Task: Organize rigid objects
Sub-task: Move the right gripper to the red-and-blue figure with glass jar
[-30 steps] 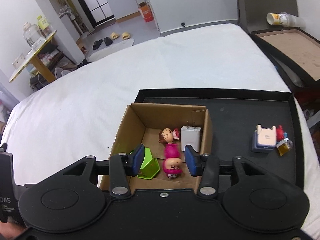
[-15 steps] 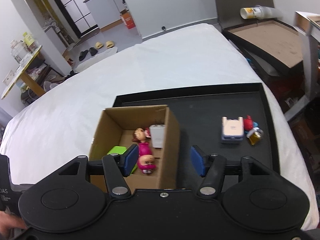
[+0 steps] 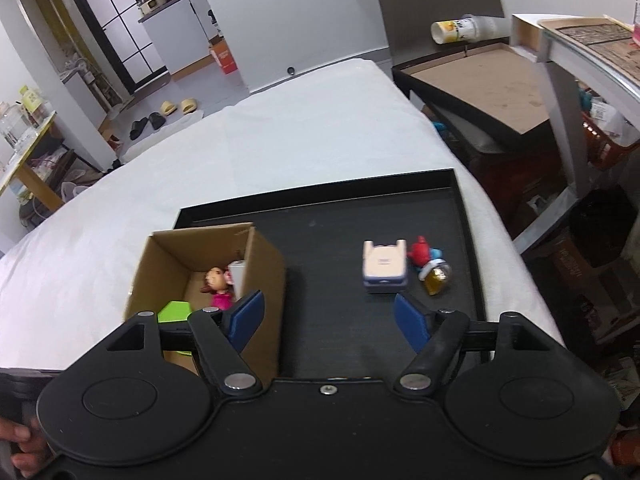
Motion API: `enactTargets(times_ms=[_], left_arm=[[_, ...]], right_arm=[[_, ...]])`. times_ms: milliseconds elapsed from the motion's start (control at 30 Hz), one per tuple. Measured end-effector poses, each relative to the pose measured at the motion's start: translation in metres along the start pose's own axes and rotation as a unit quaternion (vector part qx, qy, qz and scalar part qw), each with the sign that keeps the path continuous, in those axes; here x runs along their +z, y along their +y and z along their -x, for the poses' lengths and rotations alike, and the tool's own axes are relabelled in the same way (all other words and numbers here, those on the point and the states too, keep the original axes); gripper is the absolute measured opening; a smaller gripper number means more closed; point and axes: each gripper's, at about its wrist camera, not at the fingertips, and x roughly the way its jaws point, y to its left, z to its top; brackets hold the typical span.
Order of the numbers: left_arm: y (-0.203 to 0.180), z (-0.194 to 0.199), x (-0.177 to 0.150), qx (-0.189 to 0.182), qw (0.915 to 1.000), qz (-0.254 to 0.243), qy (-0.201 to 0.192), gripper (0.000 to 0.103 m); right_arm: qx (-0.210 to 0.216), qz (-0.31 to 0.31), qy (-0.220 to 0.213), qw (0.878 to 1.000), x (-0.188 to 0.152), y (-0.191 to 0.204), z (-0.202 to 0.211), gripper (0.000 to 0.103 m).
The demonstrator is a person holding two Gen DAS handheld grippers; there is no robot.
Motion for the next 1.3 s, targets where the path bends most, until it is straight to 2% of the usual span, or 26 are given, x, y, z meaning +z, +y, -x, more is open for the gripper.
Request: enactTargets(times_ms=[133, 300, 467, 900, 1300], left_arm=[[-0.002, 0.0, 0.0, 0.003, 1.0, -0.002, 0.0, 0.01], [-0.002, -0.001, 0.0, 0.004, 1.0, 0.0, 0.0, 0.01], [-0.003, -0.002, 0.001, 0.008, 1.0, 0.001, 0.001, 0.01], [-0.009, -0.007, 0.001, 0.025, 0.9996, 0.007, 0.007, 0.01], [-0.013, -0.012, 0.002, 0.041, 0.999, 0.011, 0.012, 0.01]], right_arm=[[-0.007, 0.008, 0.002, 1.0, -0.003, -0.01, -0.003, 0.07], [-0.009, -0.001, 0.011, 1.0, -0.005, -0.027, -0.011, 0.05], [-0.015, -0.014, 0.014, 1.0, -0.006, -0.044, -0.022, 0.041], [-0.006, -0.048, 0.003, 0.999, -0.015, -0.081, -0.053, 0.039], [0.031, -0.068, -0.046, 0.996, -0.025, -0.1, -0.078, 0.039]])
